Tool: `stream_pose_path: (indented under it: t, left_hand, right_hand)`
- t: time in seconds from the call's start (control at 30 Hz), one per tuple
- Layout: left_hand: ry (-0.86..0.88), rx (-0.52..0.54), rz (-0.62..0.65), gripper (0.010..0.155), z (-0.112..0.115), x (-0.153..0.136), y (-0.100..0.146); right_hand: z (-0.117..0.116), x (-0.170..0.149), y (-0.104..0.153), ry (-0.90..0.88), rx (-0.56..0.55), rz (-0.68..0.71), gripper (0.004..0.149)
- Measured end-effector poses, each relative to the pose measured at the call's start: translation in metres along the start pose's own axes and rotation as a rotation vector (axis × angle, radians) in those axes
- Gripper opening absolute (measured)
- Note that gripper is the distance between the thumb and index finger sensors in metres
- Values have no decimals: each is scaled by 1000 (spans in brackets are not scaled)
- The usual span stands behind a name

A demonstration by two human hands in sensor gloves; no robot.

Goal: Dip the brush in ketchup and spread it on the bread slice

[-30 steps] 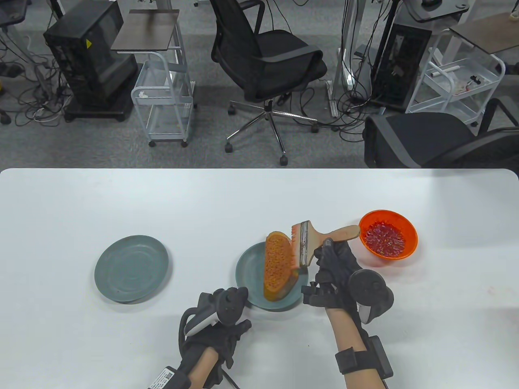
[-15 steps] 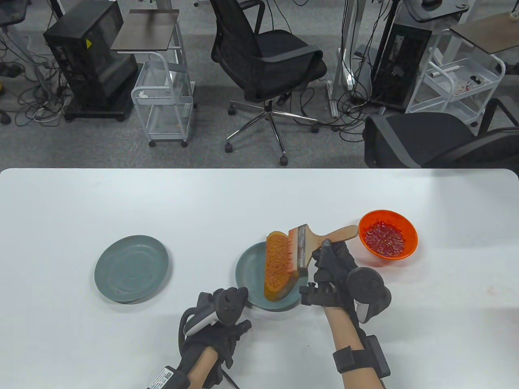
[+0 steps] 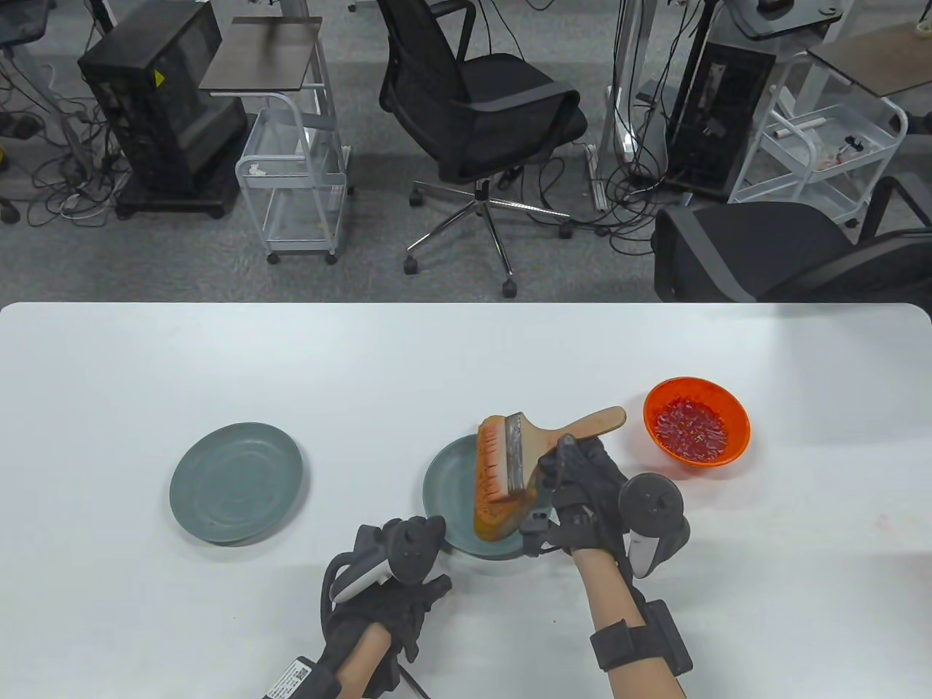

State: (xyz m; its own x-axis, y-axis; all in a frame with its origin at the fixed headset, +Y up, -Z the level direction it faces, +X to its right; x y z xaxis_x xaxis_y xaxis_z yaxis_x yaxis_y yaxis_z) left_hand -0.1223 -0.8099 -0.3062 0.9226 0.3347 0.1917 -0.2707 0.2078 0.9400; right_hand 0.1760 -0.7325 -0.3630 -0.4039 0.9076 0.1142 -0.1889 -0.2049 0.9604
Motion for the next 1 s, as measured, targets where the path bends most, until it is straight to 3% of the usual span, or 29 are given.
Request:
stream_pose_path:
  t: [0.1, 0.17, 0.3, 0.43, 0.63, 0.7, 0.83, 1.0]
  left_hand:
    - [-4, -1, -1, 75, 0, 0, 0]
    - [-4, -2, -1, 76, 0, 0, 0]
    - [-7, -4, -2, 75, 0, 1, 0]
    - [-4, -6, -3, 76, 0, 0, 0]
    - [-4, -8, -1, 76, 0, 0, 0]
    - [-6, -9, -2, 76, 0, 0, 0]
    - [-10, -13, -8, 76, 0, 1, -1]
    - [-2, -11, -5, 76, 1, 0, -1]
  right_hand:
    - [21, 9, -1, 120, -79, 60, 47]
    - [22, 10, 0, 72, -82, 56, 47]
    - [-4, 10, 2, -64, 35, 22, 47]
    - [-22, 11, 5, -54, 85, 12, 48]
    - [12, 9, 0, 138, -70, 73, 47]
    - [18, 8, 0, 97, -74, 60, 47]
    - [-5, 6, 1, -109, 42, -4, 47]
    - [-18, 10, 2, 16, 57, 17, 47]
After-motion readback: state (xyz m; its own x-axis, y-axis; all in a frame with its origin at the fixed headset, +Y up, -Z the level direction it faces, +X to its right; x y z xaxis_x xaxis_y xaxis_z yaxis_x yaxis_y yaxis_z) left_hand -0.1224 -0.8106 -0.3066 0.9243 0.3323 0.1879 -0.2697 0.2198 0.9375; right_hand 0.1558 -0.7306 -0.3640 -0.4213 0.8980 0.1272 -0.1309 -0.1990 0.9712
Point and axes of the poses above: the tracker on the back of each hand, its own x axis roughly to the thumb side, its own y axis roughly from the fingertips to the wrist, z = x × y, the point moved 2 cm from there along -y, roughly from the wrist to the fingertips, and after that the axes turned 15 degrees about x, right-handed, at the moved point
